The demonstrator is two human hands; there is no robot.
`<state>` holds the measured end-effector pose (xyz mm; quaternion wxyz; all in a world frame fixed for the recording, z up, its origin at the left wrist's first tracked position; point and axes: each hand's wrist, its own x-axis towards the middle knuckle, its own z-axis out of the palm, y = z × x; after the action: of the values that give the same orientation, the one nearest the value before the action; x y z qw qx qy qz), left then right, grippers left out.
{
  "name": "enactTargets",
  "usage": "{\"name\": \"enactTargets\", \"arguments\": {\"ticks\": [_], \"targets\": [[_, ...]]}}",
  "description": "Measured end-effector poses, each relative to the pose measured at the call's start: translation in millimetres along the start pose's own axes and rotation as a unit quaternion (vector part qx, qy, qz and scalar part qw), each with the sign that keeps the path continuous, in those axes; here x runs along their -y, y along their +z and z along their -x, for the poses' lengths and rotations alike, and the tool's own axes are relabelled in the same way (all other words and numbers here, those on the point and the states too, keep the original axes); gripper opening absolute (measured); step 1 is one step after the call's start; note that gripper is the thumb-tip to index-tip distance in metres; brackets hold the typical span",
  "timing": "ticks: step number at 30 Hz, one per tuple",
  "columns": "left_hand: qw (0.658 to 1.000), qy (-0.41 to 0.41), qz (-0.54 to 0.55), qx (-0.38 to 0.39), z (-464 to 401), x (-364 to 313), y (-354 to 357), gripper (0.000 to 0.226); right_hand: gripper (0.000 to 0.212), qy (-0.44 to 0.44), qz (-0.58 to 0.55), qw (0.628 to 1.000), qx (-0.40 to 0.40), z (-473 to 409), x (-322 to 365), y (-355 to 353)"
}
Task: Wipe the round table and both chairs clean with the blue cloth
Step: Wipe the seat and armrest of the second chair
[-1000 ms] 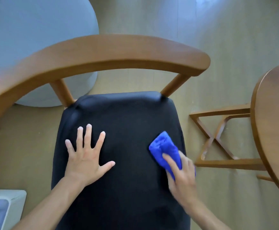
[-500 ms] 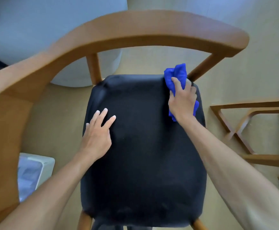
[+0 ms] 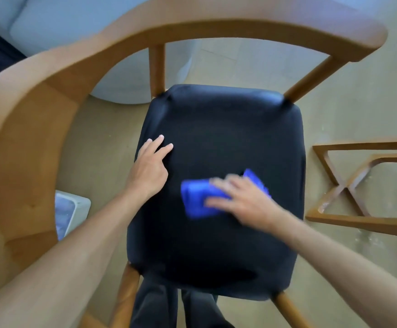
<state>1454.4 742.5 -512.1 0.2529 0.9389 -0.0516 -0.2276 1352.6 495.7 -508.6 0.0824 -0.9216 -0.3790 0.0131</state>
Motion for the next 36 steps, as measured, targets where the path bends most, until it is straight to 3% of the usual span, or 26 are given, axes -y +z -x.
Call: {"name": "enactTargets", "arguments": {"ticks": [2,4,6,9,12,16,19,21,23,25,26,27,32,36], "targets": [[0.999,-0.011,0.036,-0.008,-1,2,-7,0.064,0.048,0.218,0.022,0.974,-0.051,-58,-41,-4],[0.998,-0.023,0.058,-0.005,1,4,-12,0.066,0.049,0.409,-0.003,0.91,-0.063,-110,-62,-7],[0.997,-0.033,0.073,0.0,3,3,-17,0.066,0.049,0.471,-0.016,0.88,-0.062,-132,-50,-4],[0.995,-0.045,0.092,-0.004,0,-1,-23,0.065,0.051,0.323,-0.038,0.942,-0.079,-101,26,8],[0.993,-0.054,0.108,0.013,-1,-1,-24,0.063,0.047,0.106,-0.089,0.99,0.007,-20,120,22],[0.992,-0.053,0.109,0.039,0,3,-21,0.061,0.029,-0.123,-0.073,0.978,0.152,44,136,19],[0.994,-0.035,0.094,0.048,2,5,-18,0.066,0.033,-0.178,-0.083,0.977,0.089,21,86,9],[0.995,-0.028,0.088,0.043,3,5,-16,0.066,0.04,-0.084,-0.041,0.995,0.017,-10,44,4],[0.993,-0.039,0.1,0.04,1,6,-15,0.064,0.048,0.138,-0.019,0.99,-0.036,-47,6,-1],[0.989,-0.064,0.127,0.042,-1,9,-18,0.061,0.051,0.376,-0.039,0.923,-0.064,-82,-10,-2],[0.986,-0.074,0.144,0.046,-2,9,-20,0.06,0.052,0.441,-0.047,0.893,-0.073,-95,-4,0],[0.982,-0.079,0.163,0.052,-2,9,-22,0.06,0.053,0.454,-0.045,0.887,-0.079,-101,10,3],[0.969,-0.081,0.231,0.044,-6,-6,-26,0.05,0.051,0.185,-0.112,0.976,-0.037,-67,130,23],[0.993,-0.021,0.065,0.093,-3,-3,-16,0.05,0.046,-0.067,-0.127,0.98,0.135,-15,158,28]]}}
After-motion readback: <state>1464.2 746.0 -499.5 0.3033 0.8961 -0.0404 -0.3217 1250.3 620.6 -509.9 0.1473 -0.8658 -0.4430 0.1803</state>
